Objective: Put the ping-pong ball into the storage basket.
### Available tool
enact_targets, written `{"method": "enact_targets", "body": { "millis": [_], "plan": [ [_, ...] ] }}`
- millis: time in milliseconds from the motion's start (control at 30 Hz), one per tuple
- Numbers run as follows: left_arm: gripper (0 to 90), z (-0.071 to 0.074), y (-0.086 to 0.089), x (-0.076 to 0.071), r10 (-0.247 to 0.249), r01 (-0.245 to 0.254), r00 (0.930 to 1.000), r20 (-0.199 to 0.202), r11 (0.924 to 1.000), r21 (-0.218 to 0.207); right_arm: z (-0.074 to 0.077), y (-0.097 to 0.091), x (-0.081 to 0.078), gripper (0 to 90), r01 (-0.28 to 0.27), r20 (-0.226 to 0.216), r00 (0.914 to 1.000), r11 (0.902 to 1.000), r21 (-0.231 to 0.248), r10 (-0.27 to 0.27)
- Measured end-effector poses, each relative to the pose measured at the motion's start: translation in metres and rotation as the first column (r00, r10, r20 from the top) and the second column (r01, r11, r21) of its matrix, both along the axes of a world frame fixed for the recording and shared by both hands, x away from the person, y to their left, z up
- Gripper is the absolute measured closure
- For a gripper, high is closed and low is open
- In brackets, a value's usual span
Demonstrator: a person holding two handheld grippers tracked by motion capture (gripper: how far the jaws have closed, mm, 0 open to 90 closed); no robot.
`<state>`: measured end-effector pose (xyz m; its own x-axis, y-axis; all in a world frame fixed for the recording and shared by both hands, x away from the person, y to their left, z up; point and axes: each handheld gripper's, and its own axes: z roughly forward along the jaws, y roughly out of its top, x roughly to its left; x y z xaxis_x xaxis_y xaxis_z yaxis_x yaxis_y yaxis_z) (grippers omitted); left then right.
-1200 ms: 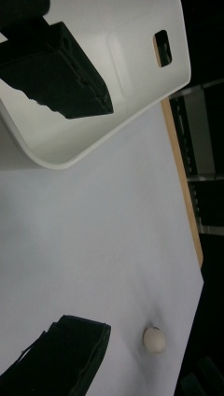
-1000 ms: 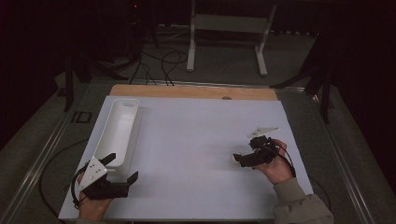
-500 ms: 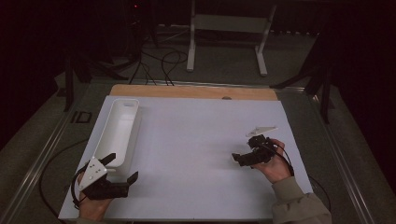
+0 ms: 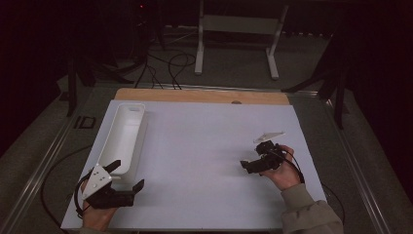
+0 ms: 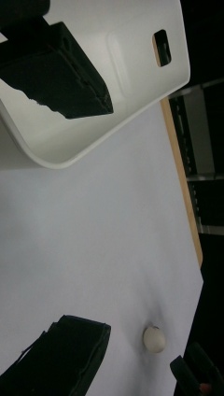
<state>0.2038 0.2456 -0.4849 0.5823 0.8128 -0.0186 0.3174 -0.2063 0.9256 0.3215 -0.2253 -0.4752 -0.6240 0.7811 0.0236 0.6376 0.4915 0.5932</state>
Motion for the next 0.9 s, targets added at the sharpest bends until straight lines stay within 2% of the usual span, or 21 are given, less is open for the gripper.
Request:
{"method": "enact_targets", "body": {
  "millis": [900],
  "plan": [
    [0.0, 0.000, 0.000, 0.000, 0.000, 0.000, 1.0000, 0.000, 1.0000, -0.001, -0.013, 0.005, 0.009, 8.8, -0.024, -0.062, 0.9979, 0.9988, -0.043, 0.021]
  ]
}}
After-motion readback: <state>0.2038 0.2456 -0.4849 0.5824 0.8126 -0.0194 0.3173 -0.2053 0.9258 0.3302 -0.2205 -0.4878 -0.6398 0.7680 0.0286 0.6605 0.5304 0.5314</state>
